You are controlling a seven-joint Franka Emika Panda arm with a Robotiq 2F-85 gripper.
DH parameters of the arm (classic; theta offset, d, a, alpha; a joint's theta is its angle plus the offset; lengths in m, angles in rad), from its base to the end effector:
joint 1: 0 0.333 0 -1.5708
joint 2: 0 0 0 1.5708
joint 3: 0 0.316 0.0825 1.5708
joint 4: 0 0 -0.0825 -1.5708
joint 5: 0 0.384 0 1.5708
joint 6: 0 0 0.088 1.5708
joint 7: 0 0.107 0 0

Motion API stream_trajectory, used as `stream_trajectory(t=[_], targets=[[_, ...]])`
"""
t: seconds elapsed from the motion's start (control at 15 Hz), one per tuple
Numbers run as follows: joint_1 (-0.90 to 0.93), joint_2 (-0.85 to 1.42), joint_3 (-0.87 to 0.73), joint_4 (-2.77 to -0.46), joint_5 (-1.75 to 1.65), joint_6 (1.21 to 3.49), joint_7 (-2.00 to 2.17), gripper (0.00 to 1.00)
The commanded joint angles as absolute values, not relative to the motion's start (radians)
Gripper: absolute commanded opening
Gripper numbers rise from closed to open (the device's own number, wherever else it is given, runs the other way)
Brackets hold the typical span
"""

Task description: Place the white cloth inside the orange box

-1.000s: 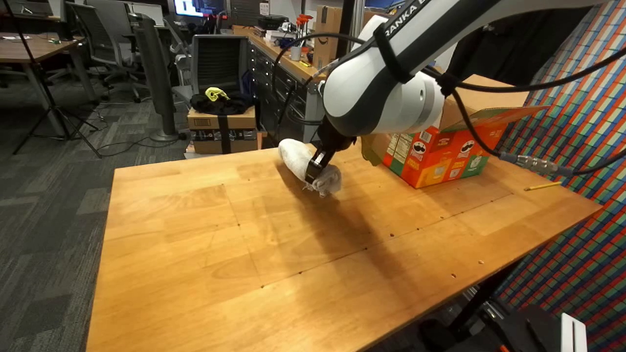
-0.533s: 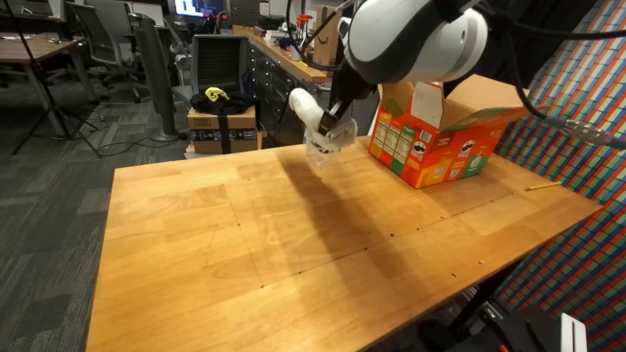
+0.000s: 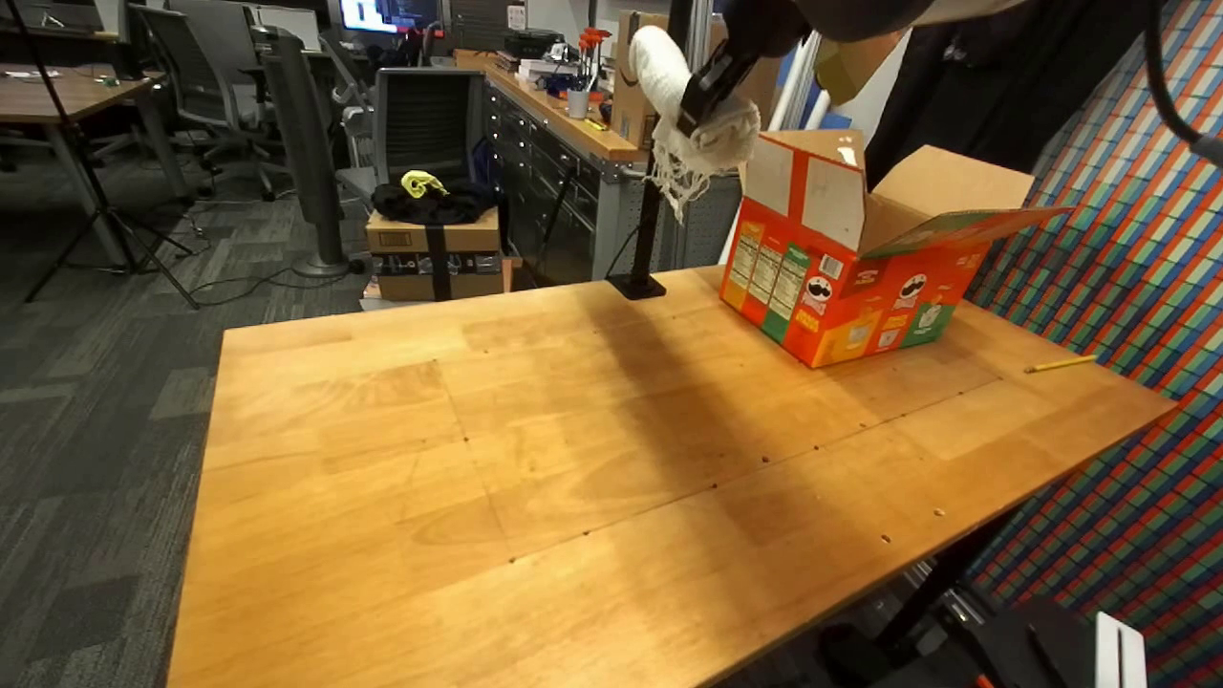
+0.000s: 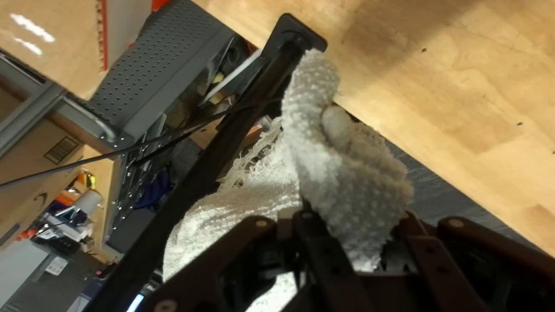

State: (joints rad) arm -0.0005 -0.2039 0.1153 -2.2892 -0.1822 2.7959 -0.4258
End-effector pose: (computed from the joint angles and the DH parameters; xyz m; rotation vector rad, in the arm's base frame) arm 0.5233 0.0719 0.5167 2.5678 0.9309 0.9627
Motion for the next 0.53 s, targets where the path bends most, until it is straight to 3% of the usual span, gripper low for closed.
stream_trajectory(t=[0.0,0.47], targets=[[0.001,-0.253,0.094,-2.243,-0.246,2.789,-0.326,0.06],[-0.128,-0.32,0.077,-2.162,-0.387,2.802,-0.187,0.06]])
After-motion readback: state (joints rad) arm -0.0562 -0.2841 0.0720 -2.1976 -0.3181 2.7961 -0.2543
